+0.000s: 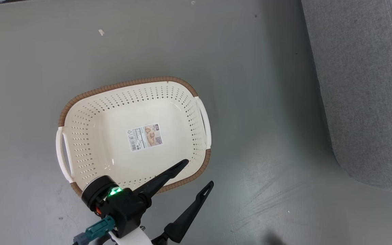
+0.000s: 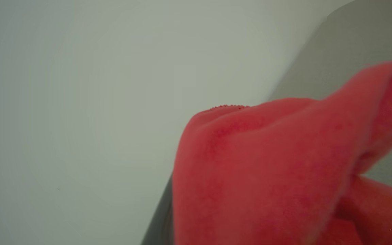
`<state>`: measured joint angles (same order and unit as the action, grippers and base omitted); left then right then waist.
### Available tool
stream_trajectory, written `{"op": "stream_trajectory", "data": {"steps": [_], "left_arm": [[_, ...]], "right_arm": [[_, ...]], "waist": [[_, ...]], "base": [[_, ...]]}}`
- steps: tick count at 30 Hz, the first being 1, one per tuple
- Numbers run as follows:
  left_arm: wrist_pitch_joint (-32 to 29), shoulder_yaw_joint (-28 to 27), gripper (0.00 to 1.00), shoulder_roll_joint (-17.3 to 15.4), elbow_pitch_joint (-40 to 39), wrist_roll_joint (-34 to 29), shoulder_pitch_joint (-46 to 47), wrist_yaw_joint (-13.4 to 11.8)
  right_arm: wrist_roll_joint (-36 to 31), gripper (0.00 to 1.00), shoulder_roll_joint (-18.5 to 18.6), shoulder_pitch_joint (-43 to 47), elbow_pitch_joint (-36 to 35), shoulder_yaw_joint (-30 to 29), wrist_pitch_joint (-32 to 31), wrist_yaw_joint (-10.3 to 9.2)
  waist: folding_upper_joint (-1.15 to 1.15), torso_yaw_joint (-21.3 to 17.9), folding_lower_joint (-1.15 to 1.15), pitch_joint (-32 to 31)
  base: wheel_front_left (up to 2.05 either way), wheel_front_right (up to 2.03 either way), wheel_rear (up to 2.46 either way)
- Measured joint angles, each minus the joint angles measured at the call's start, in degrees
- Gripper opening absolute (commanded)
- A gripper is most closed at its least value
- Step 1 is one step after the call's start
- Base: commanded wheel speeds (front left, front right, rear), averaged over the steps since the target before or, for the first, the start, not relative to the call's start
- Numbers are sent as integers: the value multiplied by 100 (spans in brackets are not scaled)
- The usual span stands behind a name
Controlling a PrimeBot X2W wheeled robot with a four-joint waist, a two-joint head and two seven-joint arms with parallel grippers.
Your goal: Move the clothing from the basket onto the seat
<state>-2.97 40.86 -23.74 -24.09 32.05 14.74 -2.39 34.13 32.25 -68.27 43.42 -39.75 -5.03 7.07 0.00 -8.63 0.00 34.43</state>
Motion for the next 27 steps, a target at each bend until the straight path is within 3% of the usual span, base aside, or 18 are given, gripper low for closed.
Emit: {"op": "stream_trajectory", "data": {"steps": [15,19,22,23,24,25,27], "left_arm": [[-47,-121,100,-114,-107,-85,137,-32],[-21,-248,100,-122,-111,-148,228,-68],[42,-319,100,-142,-58,-200,252,-82],[55,-319,100,-143,-31,-200,252,-82],[65,-318,100,-141,0,-200,252,-81],[97,-320,100,-136,31,-198,252,-81],[122,-323,100,-121,102,-191,252,-81]], "right_arm": [[2,1,-582,487,466,-174,291,0],[4,20,-723,586,453,-18,364,0],[9,48,-882,588,393,133,464,0],[25,67,-899,603,361,160,475,0],[79,67,-905,614,326,162,528,0],[144,88,-903,623,287,162,560,0],[243,89,-901,658,180,178,588,0]], "waist": [[0,-7,0,496],[0,-47,0,588],[0,-110,0,611],[0,-128,0,608],[0,-144,0,601],[0,-157,0,591],[0,-184,0,564]], "base": [[0,0,0],[0,0,0],[0,0,0],[0,0,0],[0,0,0],[0,0,0],[0,0,0]]}}
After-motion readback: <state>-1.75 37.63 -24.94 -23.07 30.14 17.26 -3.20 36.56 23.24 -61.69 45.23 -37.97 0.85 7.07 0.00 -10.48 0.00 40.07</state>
